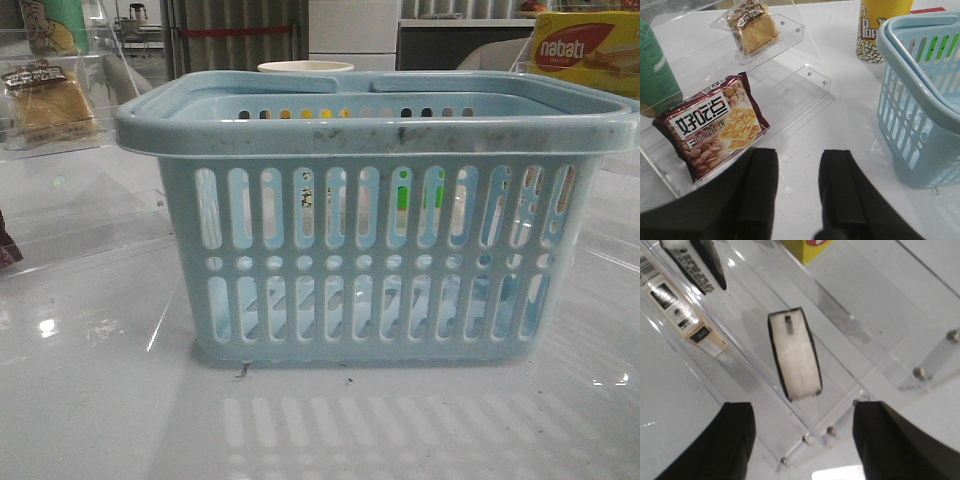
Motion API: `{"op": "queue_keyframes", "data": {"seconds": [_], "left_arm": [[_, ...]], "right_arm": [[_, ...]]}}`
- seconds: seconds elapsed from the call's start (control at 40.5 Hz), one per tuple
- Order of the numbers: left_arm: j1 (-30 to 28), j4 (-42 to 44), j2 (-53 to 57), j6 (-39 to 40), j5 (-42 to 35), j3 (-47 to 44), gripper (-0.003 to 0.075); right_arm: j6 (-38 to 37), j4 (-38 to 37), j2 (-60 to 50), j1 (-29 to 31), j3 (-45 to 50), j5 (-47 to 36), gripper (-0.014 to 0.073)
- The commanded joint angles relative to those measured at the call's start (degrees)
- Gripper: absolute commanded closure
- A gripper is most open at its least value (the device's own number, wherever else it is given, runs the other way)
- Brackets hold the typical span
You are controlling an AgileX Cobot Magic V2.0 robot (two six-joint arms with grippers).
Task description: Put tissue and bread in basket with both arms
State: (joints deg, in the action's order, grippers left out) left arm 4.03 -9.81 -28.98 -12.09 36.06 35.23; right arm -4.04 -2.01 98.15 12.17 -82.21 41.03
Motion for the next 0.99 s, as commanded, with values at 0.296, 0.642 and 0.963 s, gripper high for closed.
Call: {"op": "queue_keyframes", "data": {"seconds": [0.296, 0.642, 0.963], "left_arm": [[0.04, -0.78, -0.61, 0.36, -4.59, 1.57, 0.0539], [0.04, -0.78, -0.61, 0.36, -4.59, 1.57, 0.0592], [0.04, -0.78, -0.61, 0.36, -4.59, 1.57, 0.0592]], "right_arm": [[0.59, -0.24, 5.52, 0.19, -5.63, -7.16, 0.0124], [0.59, 0.87, 1.26, 0.10, -5.75, -5.93, 0.0377], [1.83, 2.32, -12.82, -5.28, -5.75, -3.98, 0.0377]]}}
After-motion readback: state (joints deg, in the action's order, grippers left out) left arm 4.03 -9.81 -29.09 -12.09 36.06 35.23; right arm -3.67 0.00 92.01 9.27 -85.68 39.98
